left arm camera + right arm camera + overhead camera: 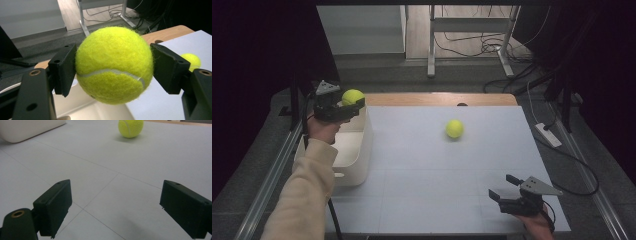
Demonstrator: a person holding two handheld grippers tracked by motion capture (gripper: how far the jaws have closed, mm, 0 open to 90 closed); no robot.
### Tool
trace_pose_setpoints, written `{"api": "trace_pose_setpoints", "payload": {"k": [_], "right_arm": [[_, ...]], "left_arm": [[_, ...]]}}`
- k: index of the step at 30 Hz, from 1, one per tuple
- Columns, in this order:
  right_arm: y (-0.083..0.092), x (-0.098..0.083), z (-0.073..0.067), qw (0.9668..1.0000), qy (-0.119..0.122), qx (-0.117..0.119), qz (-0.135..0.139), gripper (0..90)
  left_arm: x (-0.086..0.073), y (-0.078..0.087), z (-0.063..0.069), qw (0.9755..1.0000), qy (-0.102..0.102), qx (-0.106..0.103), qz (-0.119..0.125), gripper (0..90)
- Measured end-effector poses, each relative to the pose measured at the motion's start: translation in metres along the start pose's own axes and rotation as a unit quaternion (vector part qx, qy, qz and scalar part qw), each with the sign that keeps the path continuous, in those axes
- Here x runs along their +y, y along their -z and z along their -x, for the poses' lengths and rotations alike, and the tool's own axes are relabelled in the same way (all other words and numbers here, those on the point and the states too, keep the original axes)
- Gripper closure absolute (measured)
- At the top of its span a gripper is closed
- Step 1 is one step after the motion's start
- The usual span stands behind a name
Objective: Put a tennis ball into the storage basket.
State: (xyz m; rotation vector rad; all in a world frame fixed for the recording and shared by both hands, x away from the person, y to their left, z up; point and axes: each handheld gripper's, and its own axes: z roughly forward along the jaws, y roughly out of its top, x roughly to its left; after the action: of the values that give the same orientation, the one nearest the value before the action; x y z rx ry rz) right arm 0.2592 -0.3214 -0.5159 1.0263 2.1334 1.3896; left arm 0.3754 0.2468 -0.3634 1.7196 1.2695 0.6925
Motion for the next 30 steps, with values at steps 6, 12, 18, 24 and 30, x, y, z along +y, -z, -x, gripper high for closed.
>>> {"api": "trace_pose_setpoints", "payload": {"k": [6, 12, 18, 24, 30], "right_arm": [[0.000, 0.000, 0.000, 1.0000, 0.001, 0.000, -0.001, 10.8], [-0.001, 0.000, 0.000, 1.0000, 0.004, 0.000, -0.003, 10.8], [-0.001, 0.000, 0.001, 1.0000, 0.003, 0.000, -0.004, 10.8], [-0.002, -0.001, 0.001, 1.0000, 0.003, 0.002, -0.005, 10.8], [-0.002, -0.001, 0.001, 1.0000, 0.003, 0.002, -0.005, 10.8]], "left_arm": [[-0.001, -0.001, -0.008, 0.9999, 0.007, 0.008, -0.007, 26.8], [-0.002, -0.002, -0.020, 0.9994, 0.013, 0.026, -0.019, 26.8], [-0.005, -0.006, -0.028, 0.9985, 0.017, 0.039, -0.034, 26.8], [-0.008, -0.008, -0.034, 0.9978, 0.020, 0.047, -0.043, 26.8], [-0.014, -0.012, -0.041, 0.9960, 0.022, 0.058, -0.064, 26.7]]}}
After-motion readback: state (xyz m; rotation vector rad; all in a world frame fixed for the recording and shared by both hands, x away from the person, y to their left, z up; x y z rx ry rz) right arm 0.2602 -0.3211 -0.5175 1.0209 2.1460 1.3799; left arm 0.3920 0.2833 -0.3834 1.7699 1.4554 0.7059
